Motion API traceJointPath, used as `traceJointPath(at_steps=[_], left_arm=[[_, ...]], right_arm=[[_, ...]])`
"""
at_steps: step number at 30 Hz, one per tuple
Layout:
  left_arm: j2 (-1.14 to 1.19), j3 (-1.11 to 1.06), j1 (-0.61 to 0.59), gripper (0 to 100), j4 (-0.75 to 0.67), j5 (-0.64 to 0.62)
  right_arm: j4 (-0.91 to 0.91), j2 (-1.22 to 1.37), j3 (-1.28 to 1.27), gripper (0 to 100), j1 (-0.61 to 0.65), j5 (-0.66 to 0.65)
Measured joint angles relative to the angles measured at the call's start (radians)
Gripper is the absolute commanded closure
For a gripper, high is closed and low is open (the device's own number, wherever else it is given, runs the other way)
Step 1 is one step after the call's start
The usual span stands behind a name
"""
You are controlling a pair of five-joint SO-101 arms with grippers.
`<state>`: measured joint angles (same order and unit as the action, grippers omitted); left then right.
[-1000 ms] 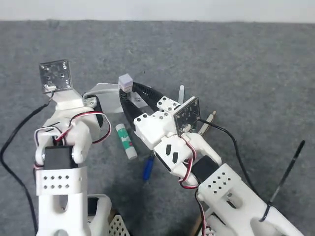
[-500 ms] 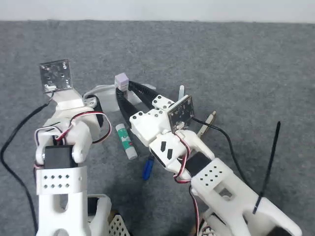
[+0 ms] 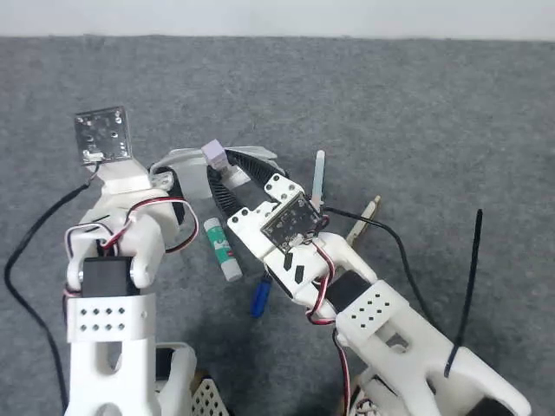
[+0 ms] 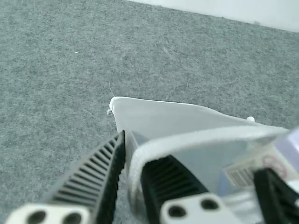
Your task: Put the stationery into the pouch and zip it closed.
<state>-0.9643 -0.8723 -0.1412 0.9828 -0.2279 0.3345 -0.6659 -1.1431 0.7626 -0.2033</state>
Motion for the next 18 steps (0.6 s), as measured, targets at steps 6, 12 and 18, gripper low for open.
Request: traceJointPath(at_steps=[6, 12, 18], left_arm=[[0.000, -0.002, 0.002, 99, 0.000, 0.000], [0.000, -0.002, 0.006, 99, 0.000, 0.000], [0.000, -0.002, 0.006, 99, 0.000, 0.000]], right_arm=[[-0.077, -0.003, 0.000, 82.0, 0.000, -0.006], [-0.114, -0.015, 0.002, 83.9, 0.003, -0.009], [-0.124, -0.015, 0.002, 83.9, 0.003, -0.011]])
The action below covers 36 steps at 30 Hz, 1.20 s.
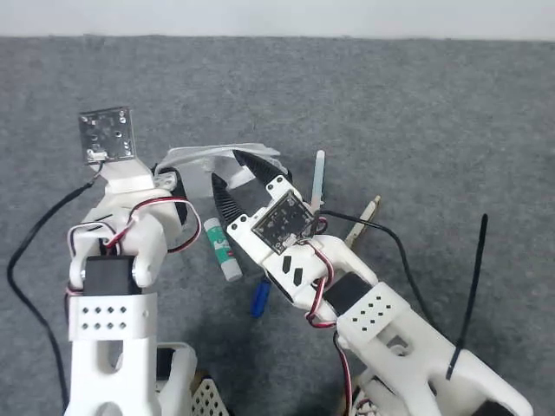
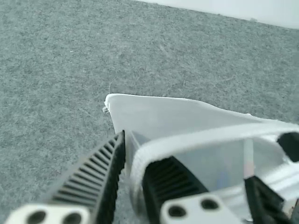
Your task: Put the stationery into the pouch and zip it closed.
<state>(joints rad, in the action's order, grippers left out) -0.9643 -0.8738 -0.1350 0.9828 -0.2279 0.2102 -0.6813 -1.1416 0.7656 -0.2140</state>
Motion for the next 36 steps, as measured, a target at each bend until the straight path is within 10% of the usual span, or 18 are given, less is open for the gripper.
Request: traceJointPath(at_steps=[36], left_arm=[[0.000, 0.000, -0.005, 99, 0.000, 0.000]], right_arm=[[-0.532, -0.534, -0.005, 83.9, -0.124, 0.087]])
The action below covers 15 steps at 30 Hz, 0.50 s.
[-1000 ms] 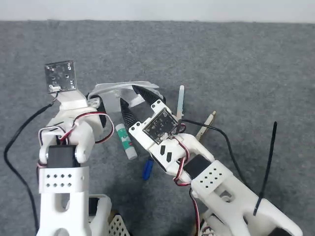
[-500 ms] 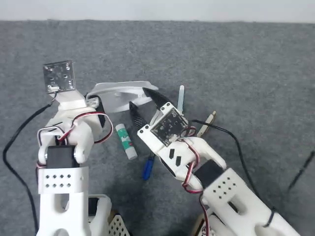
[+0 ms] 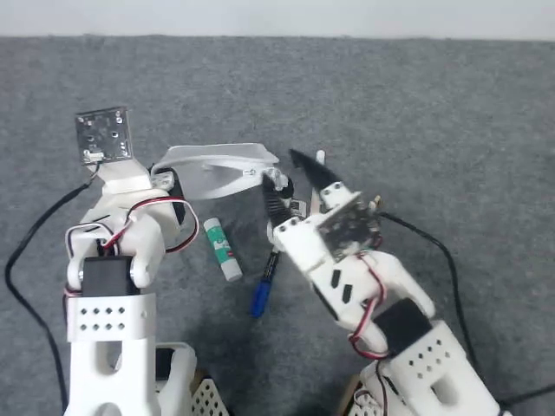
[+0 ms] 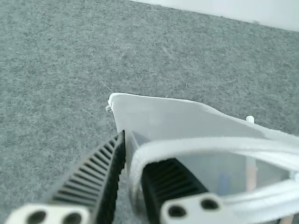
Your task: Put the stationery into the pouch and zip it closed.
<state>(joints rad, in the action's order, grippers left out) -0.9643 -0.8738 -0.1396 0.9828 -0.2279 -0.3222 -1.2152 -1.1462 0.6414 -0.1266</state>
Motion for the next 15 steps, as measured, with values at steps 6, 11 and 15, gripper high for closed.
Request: traceJointPath(at_steps=[6, 11, 15], left_arm=[[0.000, 0.000, -0.002, 99, 0.000, 0.000], [0.000, 0.000, -0.002, 99, 0.000, 0.000], [0.000, 0.000, -0.002, 99, 0.000, 0.000]], right_arm=[[-0.094, -0.057, 0.000, 83.9, -0.101, 0.021], [-0.213, -0.051, 0.064, 83.9, -0.224, 0.166], [-0.359, 0.037, 0.196, 83.9, -0.281, 0.247]])
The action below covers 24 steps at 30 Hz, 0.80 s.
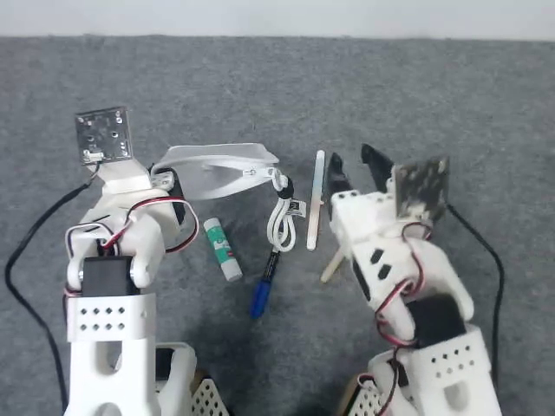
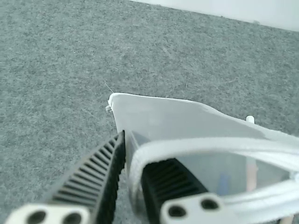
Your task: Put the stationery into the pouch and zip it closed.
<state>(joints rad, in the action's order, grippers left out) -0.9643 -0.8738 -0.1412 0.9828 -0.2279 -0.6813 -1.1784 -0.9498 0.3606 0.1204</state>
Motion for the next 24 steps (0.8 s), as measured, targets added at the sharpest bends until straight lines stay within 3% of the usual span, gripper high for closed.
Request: traceJointPath(at_steps=[8, 24], left_arm=[[0.000, 0.000, 0.000, 99, 0.000, 0.000], [0.000, 0.000, 0.000, 99, 0.000, 0.000]], right_arm=[[-0.175, 0.253, 0.164, 84.0, -0.097, 0.098], [-0.324, 0.867, 0.422, 90.0, -0.106, 0.192]])
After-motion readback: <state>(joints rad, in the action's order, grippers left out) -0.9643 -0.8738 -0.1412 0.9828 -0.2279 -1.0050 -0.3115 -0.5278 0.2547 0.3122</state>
